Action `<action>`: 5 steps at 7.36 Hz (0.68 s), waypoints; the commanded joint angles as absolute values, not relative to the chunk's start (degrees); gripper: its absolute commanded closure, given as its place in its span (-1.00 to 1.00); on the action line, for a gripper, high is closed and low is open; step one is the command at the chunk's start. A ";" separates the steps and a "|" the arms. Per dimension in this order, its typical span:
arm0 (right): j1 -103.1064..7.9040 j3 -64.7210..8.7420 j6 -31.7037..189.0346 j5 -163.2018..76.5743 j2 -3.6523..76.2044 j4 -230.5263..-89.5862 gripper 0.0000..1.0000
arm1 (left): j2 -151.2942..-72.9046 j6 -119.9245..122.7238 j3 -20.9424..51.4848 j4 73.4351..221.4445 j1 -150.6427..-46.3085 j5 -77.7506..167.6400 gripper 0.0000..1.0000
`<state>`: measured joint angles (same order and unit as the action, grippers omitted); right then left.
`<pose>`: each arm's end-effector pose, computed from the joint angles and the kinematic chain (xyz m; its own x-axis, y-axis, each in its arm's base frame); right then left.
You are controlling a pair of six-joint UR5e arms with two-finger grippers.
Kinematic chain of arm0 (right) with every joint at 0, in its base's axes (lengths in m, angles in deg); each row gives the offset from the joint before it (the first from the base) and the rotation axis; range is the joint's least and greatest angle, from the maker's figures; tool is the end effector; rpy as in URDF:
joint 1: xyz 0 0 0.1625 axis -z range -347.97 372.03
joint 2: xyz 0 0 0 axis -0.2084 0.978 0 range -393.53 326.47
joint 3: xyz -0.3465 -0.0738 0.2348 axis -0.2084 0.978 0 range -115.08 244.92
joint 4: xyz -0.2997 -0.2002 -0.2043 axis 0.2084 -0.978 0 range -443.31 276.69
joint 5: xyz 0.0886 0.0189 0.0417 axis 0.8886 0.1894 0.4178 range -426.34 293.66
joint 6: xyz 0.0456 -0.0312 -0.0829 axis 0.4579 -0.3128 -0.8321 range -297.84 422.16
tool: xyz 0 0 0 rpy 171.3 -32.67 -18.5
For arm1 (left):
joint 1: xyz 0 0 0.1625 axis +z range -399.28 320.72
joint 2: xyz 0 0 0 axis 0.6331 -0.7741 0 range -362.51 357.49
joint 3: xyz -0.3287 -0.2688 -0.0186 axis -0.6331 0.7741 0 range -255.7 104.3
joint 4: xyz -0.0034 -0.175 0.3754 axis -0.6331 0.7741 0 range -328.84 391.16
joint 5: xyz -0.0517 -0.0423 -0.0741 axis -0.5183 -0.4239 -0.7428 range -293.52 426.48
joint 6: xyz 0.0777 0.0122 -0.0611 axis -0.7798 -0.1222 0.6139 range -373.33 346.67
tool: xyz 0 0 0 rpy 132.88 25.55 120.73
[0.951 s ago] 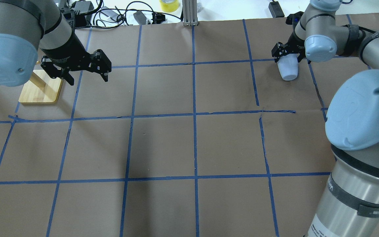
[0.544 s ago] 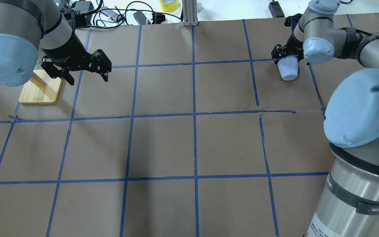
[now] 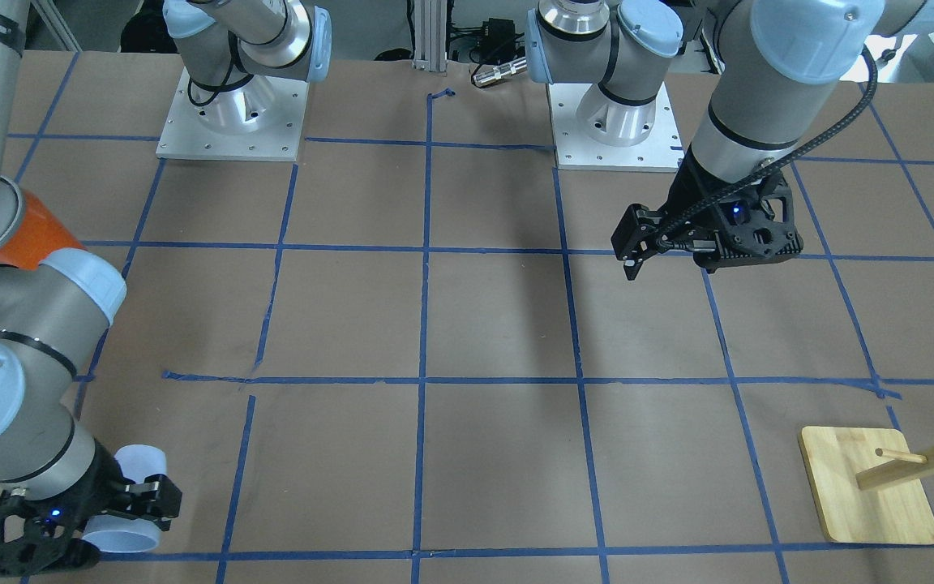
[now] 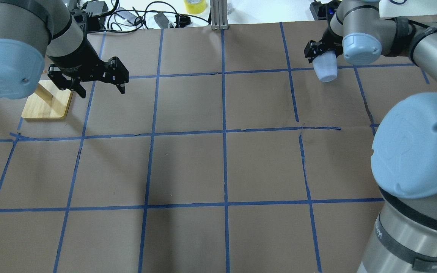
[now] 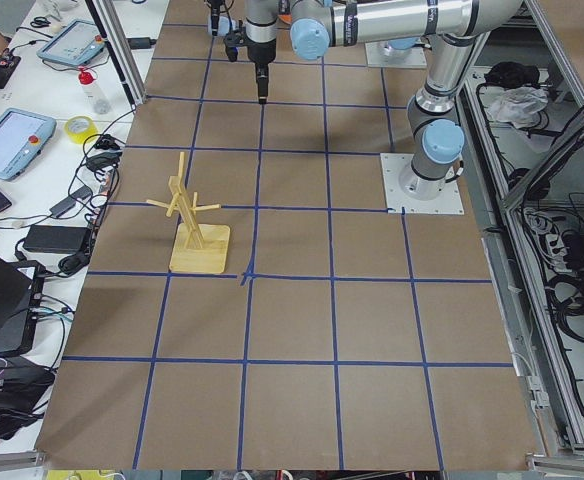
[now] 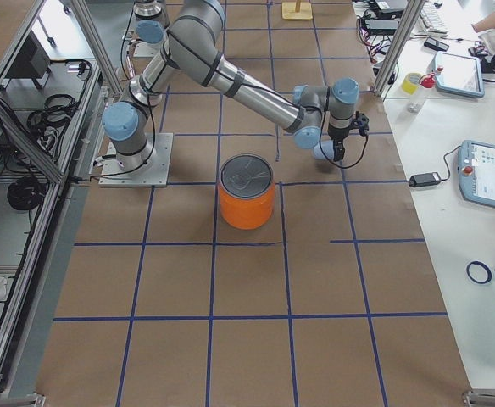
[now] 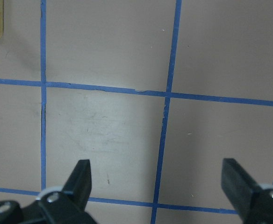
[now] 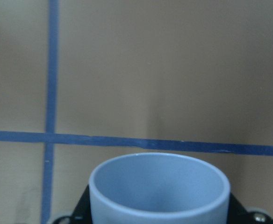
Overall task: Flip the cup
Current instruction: 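Lift the cup with the right gripper and carry it toward the left arm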
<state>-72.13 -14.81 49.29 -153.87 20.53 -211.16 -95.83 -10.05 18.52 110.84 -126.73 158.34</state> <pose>0.0634 -0.7317 0.2604 -0.9920 -0.1263 0.0061 -0.1246 0.9686 -0.2152 -0.1069 -0.5231 0.4408 -0.9942 -0.1030 -0.0297 -0.1015 0.9936 -0.0503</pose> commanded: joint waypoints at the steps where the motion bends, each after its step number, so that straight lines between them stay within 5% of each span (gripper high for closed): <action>1: -82.66 -14.97 47.85 -153.79 22.28 -211.28 0.73 | -96.02 -9.99 18.52 110.44 -126.64 158.50 -1.00; 5: -99.21 -16.54 29.09 -153.44 22.10 -212.16 0.68 | -96.20 -12.34 17.64 109.91 -124.98 158.41 -1.00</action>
